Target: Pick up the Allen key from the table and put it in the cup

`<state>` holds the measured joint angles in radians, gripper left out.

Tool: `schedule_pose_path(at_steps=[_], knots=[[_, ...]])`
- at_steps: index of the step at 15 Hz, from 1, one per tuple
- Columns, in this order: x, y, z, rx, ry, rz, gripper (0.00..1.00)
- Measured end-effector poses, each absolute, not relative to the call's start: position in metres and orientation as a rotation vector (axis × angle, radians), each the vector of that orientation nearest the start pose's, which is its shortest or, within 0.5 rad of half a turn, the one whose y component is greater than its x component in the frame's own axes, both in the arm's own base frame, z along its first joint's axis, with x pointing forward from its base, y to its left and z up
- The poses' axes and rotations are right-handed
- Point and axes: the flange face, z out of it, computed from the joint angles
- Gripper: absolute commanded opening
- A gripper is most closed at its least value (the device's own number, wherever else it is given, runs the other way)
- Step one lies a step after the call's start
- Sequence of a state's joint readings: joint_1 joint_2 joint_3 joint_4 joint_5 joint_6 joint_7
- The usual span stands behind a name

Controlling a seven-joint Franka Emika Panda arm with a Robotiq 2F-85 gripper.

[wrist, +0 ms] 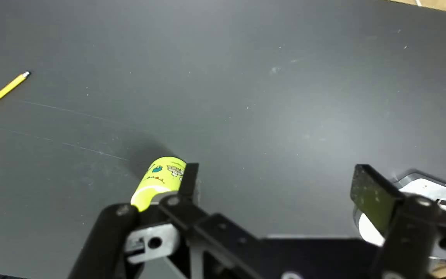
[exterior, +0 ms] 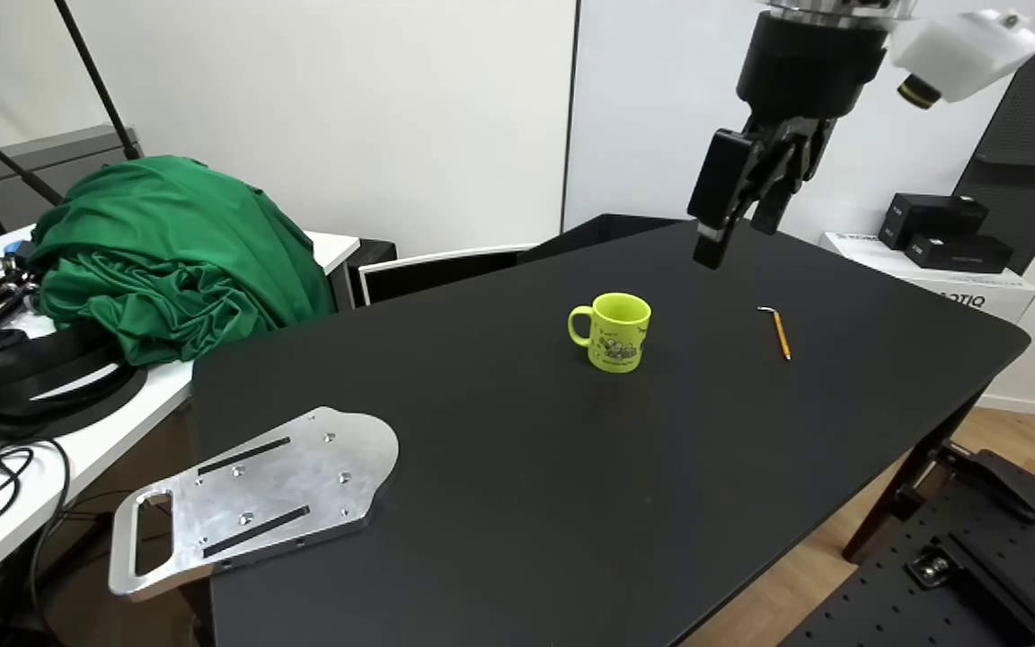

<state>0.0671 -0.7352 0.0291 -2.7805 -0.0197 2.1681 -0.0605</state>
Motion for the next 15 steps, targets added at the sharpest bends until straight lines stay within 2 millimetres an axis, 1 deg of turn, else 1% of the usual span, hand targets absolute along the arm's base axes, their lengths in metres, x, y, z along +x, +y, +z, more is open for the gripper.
schedule_pose_path(at_steps=[3, 9, 11, 15], knots=[[0.339, -0.002, 0.422, -3.158, -0.181, -0.224, 1.00], [0.368, -0.075, 0.412, -3.144, 0.099, -0.288, 1.00], [0.379, -0.099, 0.408, -3.136, 0.223, -0.308, 1.00], [0.407, -0.143, 0.395, -3.100, 0.530, -0.334, 1.00]])
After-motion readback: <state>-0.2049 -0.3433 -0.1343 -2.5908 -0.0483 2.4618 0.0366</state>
